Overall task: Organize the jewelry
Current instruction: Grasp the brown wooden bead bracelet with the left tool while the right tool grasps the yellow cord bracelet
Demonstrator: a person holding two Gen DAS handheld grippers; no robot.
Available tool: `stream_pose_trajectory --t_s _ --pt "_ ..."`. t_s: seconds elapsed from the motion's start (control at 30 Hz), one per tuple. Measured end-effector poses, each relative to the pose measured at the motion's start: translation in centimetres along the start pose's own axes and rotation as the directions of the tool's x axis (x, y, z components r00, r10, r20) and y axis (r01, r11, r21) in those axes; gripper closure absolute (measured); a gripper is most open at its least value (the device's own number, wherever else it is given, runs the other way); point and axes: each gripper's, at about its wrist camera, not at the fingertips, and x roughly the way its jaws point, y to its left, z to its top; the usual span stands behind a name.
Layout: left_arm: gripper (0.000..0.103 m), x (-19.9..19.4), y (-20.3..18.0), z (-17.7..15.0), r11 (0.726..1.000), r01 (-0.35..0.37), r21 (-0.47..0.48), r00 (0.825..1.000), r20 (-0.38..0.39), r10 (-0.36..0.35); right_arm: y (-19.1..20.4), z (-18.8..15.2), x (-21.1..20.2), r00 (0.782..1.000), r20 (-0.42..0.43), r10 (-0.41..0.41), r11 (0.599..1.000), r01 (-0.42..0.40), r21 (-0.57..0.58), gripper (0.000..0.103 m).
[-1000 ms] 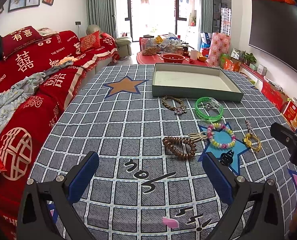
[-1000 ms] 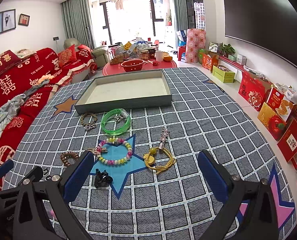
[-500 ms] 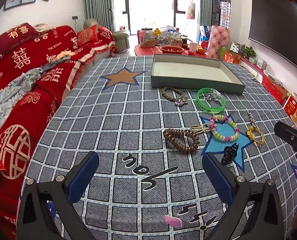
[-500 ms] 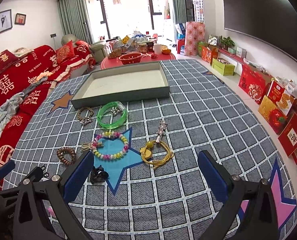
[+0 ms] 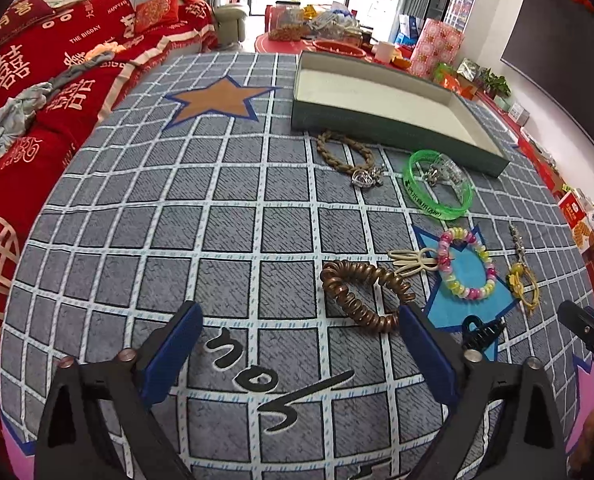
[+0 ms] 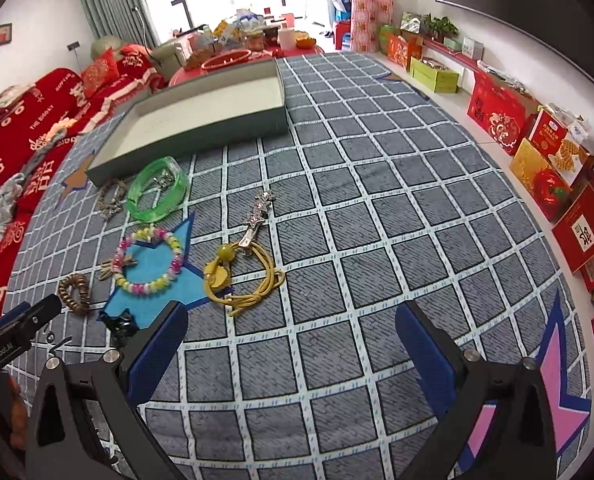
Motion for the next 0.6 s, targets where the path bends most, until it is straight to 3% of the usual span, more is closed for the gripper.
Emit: stream_pose_trajectory --t_s 0.17,0.3,0.43,0.53,0.6 --pt "0.000 1.4 -0.8 0.3 1.000 -0.019 0.019 1.000 -0.021 0.020 0.3 1.1 2.1 0.999 -0.032 -0.015 0.999 0.014 -0.041 0.007" --pt "0.006 2.1 -1.4 0.7 0.998 -0.041 0.047 0.999 -0.020 0.042 0.9 1.6 3.8 0.996 -0.088 -0.022 0.997 0.015 -0.077 0.030" --pt "0.007 2.3 -2.0 0.7 0.996 -0.058 0.073 0.998 -0.011 0.059 1.9 1.4 3.9 0.996 -0.066 -0.061 0.990 0.052 -0.131 0.036" --pt "0.026 2.0 -2.6 0.6 0.993 -0.062 0.101 0.998 0.013 0.061 2.1 1.2 3.7 0.996 -0.066 -0.056 0.989 0.047 -0.138 0.049" --pt "0.054 1.7 -3.0 0.6 0.991 -0.045 0.125 0.999 0.025 0.042 2.4 1.1 3.4 0.996 -0.070 -0.048 0.988 0.038 -0.151 0.071"
